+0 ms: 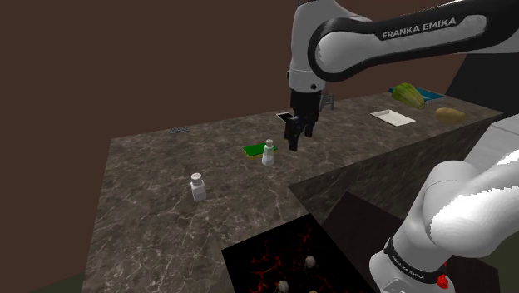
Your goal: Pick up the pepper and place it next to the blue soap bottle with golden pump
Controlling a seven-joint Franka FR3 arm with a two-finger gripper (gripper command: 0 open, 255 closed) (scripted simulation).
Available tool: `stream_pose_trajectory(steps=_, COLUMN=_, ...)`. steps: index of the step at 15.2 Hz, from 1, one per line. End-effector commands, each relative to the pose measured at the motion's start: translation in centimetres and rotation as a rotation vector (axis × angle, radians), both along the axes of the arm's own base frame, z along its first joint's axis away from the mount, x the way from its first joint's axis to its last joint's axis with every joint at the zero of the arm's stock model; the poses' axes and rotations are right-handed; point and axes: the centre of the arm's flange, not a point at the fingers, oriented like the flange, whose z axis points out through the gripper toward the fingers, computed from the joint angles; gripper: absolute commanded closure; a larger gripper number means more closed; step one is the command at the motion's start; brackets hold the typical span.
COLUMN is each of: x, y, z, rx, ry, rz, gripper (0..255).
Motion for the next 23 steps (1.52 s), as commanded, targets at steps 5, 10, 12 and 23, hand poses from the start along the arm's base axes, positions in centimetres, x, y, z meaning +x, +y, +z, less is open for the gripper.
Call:
stream_pose_trajectory(steps=5, x=4.6, y=5.6, z=-2.6, rx=-0.003, ry=-0.030, rz=-0.001, gripper=0)
stream_pose_trajectory(steps=10, x=8.6, y=10.1, z=-4.6, rx=-0.006, ry=-0.054, rz=-0.001, gripper=0)
stream_pose_trajectory(steps=12, x=10.2, y=11.9, z=-5.4, rx=-0.007, ry=-0.063, rz=-0.001, gripper=0)
stream_pose_trajectory(steps=23, x=19.2, y=21.9, z=-9.5, rx=-0.014, ry=-0.116, rz=-0.001, gripper=0)
